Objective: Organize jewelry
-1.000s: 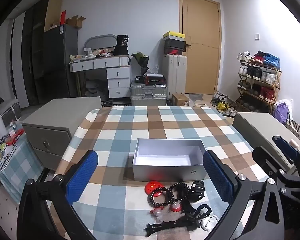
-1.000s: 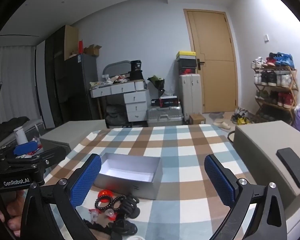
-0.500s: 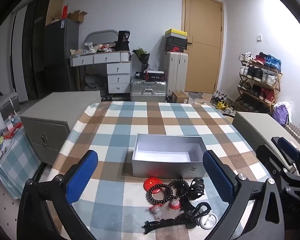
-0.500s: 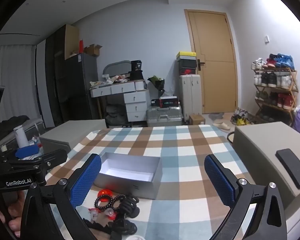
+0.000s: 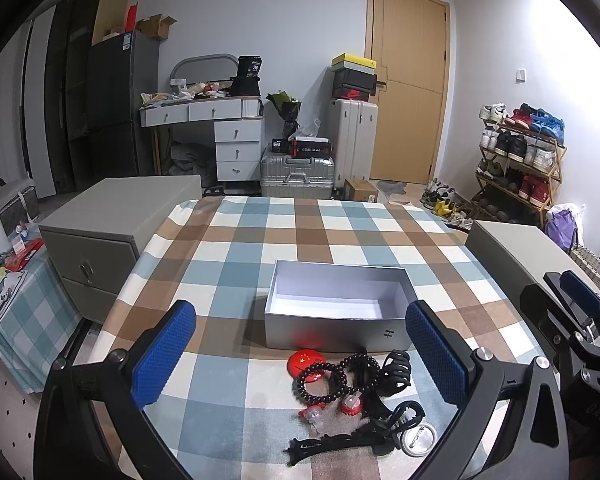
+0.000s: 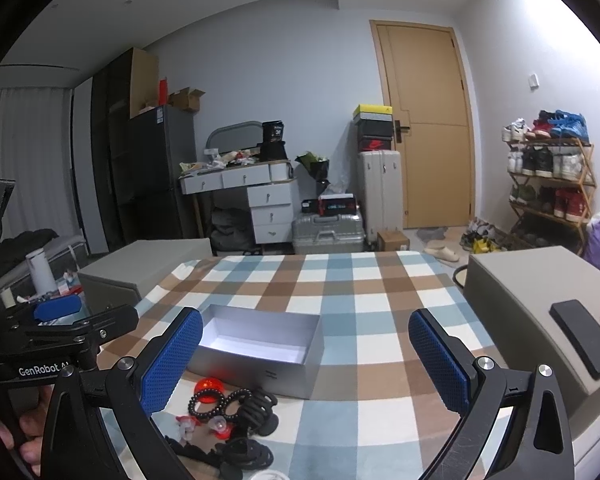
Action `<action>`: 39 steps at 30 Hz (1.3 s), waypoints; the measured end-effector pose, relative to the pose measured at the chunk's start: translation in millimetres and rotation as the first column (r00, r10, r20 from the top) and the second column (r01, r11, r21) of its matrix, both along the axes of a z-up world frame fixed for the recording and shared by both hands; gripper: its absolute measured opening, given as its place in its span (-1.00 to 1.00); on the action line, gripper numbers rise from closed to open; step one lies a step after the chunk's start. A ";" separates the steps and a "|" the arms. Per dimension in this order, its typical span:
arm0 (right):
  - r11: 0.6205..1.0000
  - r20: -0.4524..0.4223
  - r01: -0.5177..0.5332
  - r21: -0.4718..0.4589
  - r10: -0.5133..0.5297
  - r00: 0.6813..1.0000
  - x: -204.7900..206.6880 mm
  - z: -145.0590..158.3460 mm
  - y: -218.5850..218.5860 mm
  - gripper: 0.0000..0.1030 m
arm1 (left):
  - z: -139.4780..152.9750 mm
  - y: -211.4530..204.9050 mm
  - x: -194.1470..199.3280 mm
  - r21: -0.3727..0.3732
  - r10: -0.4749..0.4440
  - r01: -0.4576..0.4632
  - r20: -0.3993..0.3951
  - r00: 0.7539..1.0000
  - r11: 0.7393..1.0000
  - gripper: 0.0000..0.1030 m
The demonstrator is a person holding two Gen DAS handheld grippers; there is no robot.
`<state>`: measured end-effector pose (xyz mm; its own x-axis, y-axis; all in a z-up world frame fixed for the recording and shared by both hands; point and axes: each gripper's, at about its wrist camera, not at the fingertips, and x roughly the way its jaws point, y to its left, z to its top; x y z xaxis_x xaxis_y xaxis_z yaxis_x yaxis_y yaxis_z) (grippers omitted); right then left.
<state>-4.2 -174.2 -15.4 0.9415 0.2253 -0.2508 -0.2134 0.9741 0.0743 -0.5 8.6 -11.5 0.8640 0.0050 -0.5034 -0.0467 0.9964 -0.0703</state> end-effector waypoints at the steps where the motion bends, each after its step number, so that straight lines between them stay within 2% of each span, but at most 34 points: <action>1: 1.000 0.000 0.002 0.000 -0.002 1.000 0.1 0.1 0.1 1.00 | 0.0 -0.2 -0.3 0.000 0.001 -0.001 0.000 1.000 1.000 0.98; 39: 1.000 -0.019 0.005 -0.012 -0.005 1.000 2.1 -2.8 1.2 1.00 | -3.8 4.9 -1.5 -0.001 0.009 -0.009 -0.014 1.000 1.000 0.98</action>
<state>-2.1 -173.0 -18.3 0.9377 0.2177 -0.2709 -0.2075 0.9760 0.0664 -2.0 13.5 -15.2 0.8569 0.0120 -0.5153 -0.0567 0.9959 -0.0710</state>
